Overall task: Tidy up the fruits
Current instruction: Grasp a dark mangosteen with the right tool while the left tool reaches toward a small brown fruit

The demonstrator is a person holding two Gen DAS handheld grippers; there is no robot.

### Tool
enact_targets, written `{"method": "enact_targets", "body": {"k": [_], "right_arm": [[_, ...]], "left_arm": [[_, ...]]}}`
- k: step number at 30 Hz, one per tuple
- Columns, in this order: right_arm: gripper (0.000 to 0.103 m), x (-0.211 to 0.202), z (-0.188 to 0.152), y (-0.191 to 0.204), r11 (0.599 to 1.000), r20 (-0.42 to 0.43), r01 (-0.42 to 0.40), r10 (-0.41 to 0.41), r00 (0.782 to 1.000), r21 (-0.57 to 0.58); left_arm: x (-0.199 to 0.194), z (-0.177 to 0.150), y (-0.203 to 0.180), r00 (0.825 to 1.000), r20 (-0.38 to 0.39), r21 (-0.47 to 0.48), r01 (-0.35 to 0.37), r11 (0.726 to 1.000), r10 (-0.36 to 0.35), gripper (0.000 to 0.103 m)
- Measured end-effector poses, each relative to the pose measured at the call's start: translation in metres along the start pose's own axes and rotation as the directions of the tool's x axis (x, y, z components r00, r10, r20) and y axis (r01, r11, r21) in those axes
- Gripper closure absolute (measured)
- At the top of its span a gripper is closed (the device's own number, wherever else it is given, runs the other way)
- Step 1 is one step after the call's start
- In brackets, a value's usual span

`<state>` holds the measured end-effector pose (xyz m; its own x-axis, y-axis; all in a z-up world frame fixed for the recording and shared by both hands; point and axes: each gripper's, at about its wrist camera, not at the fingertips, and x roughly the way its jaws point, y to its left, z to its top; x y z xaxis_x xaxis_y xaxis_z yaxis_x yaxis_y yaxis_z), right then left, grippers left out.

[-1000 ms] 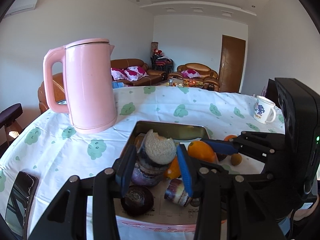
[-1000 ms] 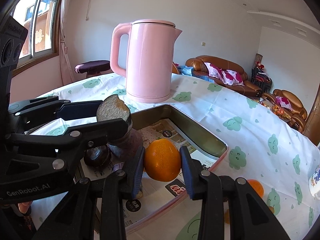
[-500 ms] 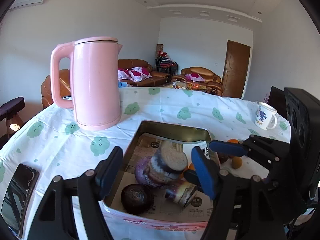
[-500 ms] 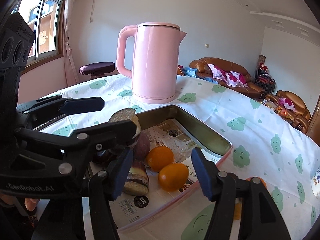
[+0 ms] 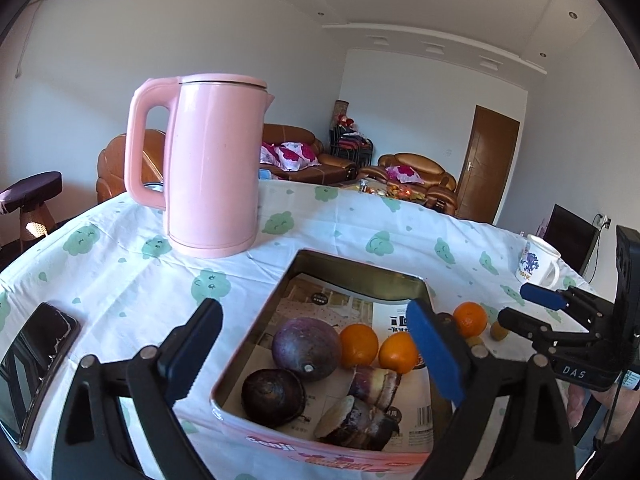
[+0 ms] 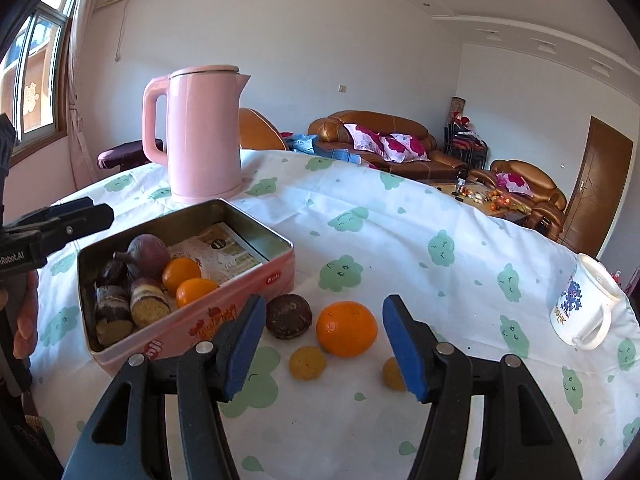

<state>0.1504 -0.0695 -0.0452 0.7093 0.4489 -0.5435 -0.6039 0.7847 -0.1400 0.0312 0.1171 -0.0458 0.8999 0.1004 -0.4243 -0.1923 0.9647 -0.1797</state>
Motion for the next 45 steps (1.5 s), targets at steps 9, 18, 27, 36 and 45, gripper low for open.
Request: {"method": "enact_targets", "body": {"k": [9,18,27,36,45], "right_arm": [[0.051,0.039,0.003,0.030,0.982,-0.100,-0.041,0.023,0.995,-0.187],[0.053,0.075,0.003,0.036,0.956,-0.224,-0.100,0.038,0.974,-0.275],[0.061,0.081,0.004,0.033,0.970,-0.238,-0.096,0.041,0.970,-0.223],[0.061,0.009,0.010,-0.001,1.000,-0.002,0.001,-0.001,1.000,-0.031],[0.061,-0.018,-0.023,-0.070,0.971,-0.001,0.170,-0.173,0.985,0.166]], "left_arm": [[0.000,0.000,0.009,1.000,0.002,-0.030,-0.019,0.999,0.019,0.005],[-0.001,0.000,0.010,1.000,0.005,-0.029,-0.018,0.999,0.018,0.005],[-0.001,0.002,0.001,1.000,0.005,-0.008,-0.008,1.000,0.008,0.005],[0.000,0.008,-0.049,0.999,0.017,0.098,0.047,0.994,-0.049,0.005],[0.030,-0.012,-0.126,0.988,-0.099,0.244,0.138,0.960,-0.117,0.006]]}}
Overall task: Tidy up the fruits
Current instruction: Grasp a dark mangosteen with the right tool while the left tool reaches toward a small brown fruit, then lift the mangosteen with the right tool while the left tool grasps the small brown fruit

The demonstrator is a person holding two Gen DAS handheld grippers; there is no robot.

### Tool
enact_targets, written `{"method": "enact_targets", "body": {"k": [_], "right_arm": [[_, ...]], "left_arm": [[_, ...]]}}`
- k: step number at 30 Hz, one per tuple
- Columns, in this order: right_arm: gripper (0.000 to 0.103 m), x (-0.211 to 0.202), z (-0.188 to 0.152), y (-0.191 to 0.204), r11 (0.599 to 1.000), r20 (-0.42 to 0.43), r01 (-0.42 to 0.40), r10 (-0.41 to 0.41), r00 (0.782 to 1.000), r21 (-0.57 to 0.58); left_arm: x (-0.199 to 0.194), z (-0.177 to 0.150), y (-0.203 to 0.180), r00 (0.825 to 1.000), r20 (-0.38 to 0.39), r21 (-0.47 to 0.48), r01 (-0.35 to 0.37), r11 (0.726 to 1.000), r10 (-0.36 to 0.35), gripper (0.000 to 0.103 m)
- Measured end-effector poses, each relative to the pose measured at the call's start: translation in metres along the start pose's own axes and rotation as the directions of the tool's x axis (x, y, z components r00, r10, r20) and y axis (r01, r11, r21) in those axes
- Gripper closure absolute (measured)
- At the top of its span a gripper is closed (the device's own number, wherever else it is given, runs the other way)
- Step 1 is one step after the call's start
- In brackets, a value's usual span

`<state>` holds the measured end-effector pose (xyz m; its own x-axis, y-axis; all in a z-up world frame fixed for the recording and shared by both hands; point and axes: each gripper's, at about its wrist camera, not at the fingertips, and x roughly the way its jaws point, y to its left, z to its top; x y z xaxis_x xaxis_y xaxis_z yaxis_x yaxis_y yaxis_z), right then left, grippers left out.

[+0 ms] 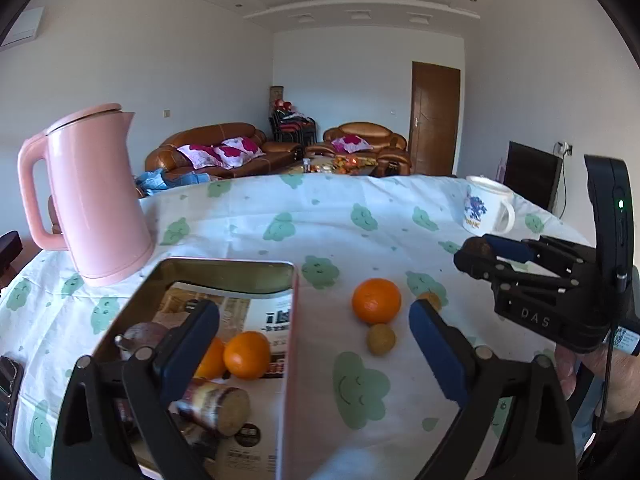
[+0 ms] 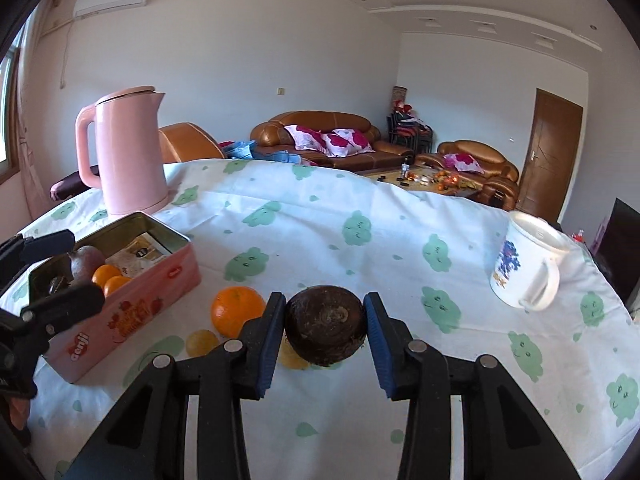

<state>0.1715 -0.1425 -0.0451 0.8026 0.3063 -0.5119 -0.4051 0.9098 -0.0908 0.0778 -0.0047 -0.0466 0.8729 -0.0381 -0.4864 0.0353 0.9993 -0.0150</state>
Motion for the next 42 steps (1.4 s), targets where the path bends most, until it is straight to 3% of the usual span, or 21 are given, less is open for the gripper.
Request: {"method": "enact_targets", "body": {"k": [4,9,15,20,22,26,30,42], "right_arm": [[0.061,-0.002,-0.005,-0.015,0.999,0.001,0.013,-0.013,1.000,0.029],[0.061,-0.003,-0.006,-0.018,1.000,0.007,0.010,-0.010,1.000,0.024],[0.061,-0.004,-0.008,-0.019,0.999,0.014,-0.017,0.017,1.000,0.030],[0.061,-0.003,-0.009,-0.022,0.998,0.012,-0.033,0.032,0.999,0.045],[0.061,-0.003,-0.009,-0.023,0.998,0.012,-0.033,0.033,0.999,0.048],[0.061,-0.004,-0.010,-0.026,0.998,0.012,-0.036,0.035,0.999,0.055],[0.061,-0.006,-0.010,-0.028,0.997,0.025,-0.046,0.045,0.999,0.063],[0.061,-0.016,-0.011,-0.026,0.996,0.077,-0.071,0.067,0.995,0.046]], "left_arm": [[0.020,-0.001,-0.024,0.997,-0.074,0.051,0.034,0.998,-0.031,0.013],[0.042,-0.001,-0.044,0.985,-0.165,0.096,0.059,0.994,-0.043,0.031],[0.067,-0.004,-0.049,0.960,-0.276,0.091,0.080,0.993,-0.052,0.053],[0.084,-0.007,-0.052,0.933,-0.354,0.082,0.100,0.992,-0.065,0.055],[0.091,-0.008,-0.048,0.920,-0.381,0.055,0.119,0.991,-0.089,0.067],[0.089,-0.008,-0.047,0.922,-0.374,0.037,0.125,0.991,-0.103,0.076],[0.085,-0.006,-0.048,0.928,-0.354,0.047,0.137,0.989,-0.111,0.077],[0.061,0.002,-0.046,0.971,-0.222,0.074,0.105,0.992,-0.087,0.077]]}}
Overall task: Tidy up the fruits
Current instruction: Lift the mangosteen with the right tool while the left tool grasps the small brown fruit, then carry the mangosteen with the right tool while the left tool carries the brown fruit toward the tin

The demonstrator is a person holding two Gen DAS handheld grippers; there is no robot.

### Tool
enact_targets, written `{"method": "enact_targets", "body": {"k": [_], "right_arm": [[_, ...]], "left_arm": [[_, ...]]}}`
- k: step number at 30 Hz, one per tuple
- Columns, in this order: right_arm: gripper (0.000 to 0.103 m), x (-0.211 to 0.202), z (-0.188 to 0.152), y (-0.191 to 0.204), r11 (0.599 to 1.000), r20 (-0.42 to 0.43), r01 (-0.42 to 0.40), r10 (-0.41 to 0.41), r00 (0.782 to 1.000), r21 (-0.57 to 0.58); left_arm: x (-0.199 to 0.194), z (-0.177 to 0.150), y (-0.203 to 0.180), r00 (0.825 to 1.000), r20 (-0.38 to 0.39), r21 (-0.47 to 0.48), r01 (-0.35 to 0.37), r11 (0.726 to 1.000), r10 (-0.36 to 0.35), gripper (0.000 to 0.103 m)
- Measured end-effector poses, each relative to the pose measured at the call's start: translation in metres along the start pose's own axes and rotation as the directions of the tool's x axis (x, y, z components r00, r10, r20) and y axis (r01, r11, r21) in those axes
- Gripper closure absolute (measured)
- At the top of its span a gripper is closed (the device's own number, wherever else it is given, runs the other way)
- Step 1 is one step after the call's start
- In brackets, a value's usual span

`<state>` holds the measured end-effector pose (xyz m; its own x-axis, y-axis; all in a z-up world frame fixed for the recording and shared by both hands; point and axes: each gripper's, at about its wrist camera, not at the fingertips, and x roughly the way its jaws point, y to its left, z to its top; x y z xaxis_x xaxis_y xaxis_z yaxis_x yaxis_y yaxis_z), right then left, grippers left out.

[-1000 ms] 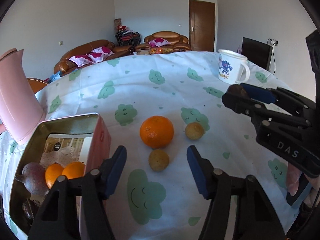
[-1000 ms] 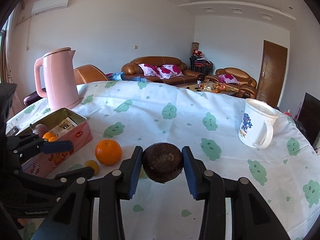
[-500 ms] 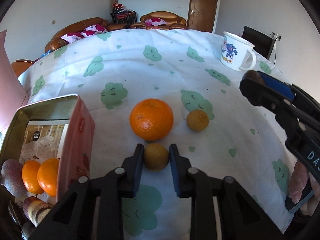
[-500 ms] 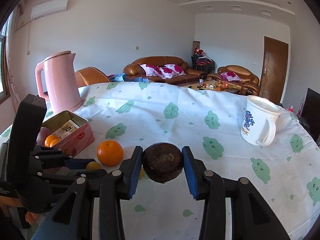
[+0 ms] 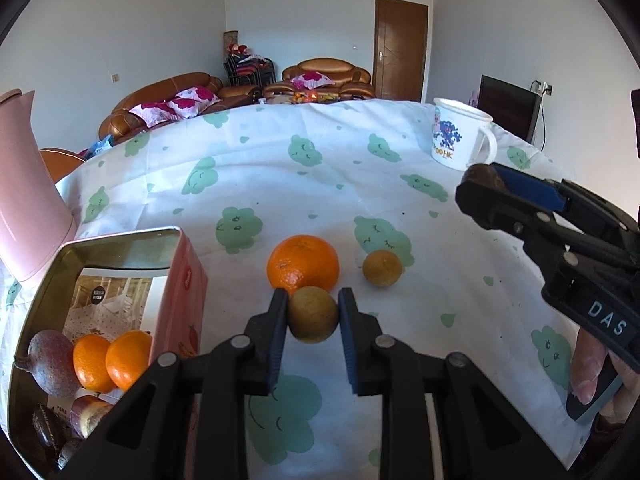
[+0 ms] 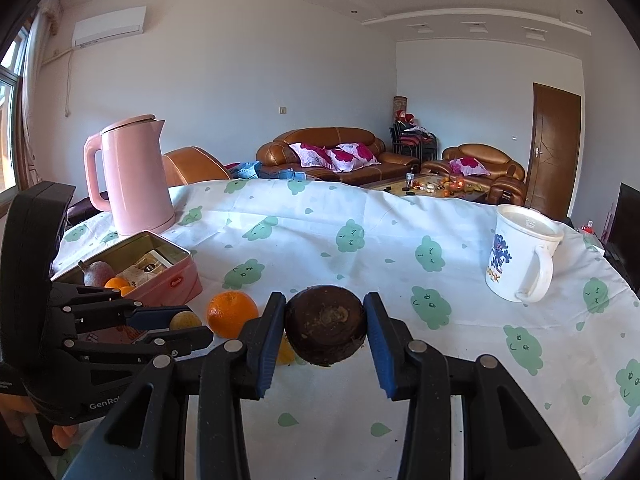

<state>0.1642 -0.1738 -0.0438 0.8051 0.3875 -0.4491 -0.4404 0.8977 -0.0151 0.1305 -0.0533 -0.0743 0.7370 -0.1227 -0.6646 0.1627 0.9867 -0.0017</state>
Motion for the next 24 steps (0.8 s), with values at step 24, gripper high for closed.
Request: {"method": "enact_targets", "body": {"k": [24], "right_arm": [[0.061,-0.015,-0.001,0.007,0.999,0.083,-0.015,0.017,0.996,-0.035]], "left_arm": [[-0.032,-0.004,0.003,0.982,0.179,-0.029,-0.053,0.998,0.057,0.077]]}}
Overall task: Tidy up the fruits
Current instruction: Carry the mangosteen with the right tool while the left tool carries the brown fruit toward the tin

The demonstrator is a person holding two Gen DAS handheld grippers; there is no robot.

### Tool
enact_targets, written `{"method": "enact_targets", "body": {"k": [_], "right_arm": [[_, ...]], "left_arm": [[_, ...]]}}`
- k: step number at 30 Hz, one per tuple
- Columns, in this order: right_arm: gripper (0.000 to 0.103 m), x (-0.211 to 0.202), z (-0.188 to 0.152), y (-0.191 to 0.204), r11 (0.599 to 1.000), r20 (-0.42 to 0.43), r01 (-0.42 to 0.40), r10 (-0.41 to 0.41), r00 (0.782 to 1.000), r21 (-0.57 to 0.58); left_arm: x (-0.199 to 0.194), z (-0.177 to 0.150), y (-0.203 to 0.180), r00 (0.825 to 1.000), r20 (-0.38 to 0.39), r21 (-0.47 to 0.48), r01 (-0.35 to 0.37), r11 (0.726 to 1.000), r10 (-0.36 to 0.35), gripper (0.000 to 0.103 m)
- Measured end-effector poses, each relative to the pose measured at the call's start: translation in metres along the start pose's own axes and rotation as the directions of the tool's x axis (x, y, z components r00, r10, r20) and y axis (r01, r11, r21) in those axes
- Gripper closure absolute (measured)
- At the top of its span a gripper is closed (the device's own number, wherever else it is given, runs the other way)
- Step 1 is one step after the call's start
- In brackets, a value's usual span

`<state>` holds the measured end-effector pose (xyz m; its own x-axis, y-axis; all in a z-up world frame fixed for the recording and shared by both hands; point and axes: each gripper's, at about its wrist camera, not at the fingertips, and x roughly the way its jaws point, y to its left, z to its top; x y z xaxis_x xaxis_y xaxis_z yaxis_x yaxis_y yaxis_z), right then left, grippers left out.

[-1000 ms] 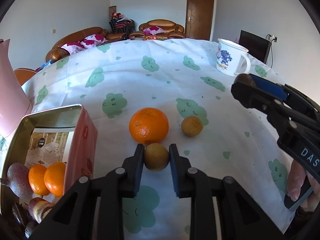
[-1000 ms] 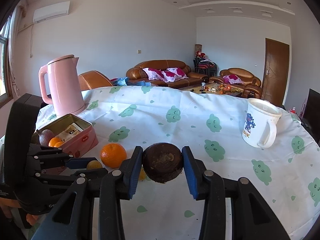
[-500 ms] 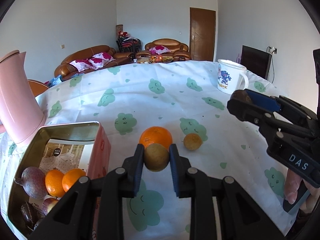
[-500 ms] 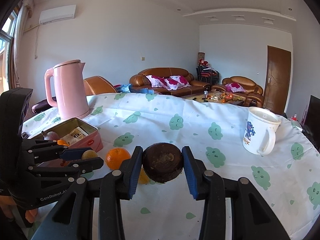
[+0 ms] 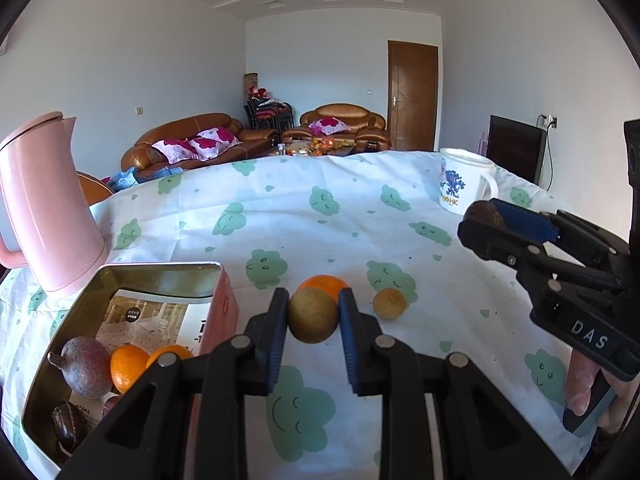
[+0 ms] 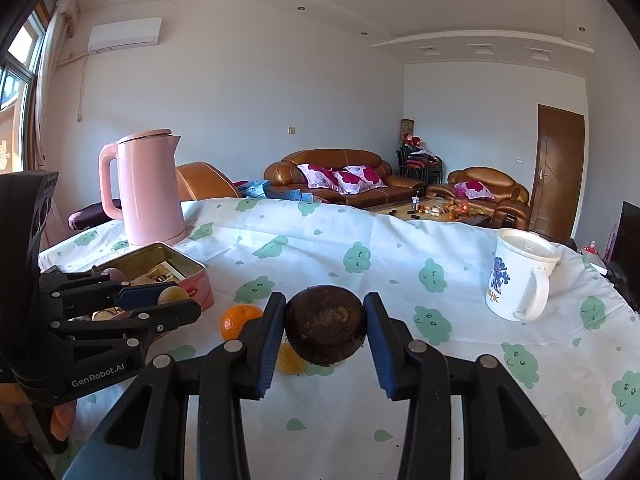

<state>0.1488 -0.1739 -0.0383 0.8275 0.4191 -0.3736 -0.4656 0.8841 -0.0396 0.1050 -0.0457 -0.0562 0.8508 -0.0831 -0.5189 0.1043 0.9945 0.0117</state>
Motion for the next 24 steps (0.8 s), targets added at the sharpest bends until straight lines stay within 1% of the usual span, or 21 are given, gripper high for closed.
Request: {"method": "enact_targets", "body": {"k": [11,24], "right_arm": [[0.061,-0.009,0.000,0.002,1.000,0.044,-0.011,0.011,0.999,-0.004],[0.061,-0.019,-0.001,0.003,1.000,0.082,-0.023,0.023,0.996,0.000]], "left_arm": [[-0.012,0.000,0.003,0.998,0.063,-0.013,-0.013,1.000,0.014,0.077],[-0.023,-0.002,0.004,0.993,0.118,-0.020,-0.022,1.000,0.024,0.077]]}}
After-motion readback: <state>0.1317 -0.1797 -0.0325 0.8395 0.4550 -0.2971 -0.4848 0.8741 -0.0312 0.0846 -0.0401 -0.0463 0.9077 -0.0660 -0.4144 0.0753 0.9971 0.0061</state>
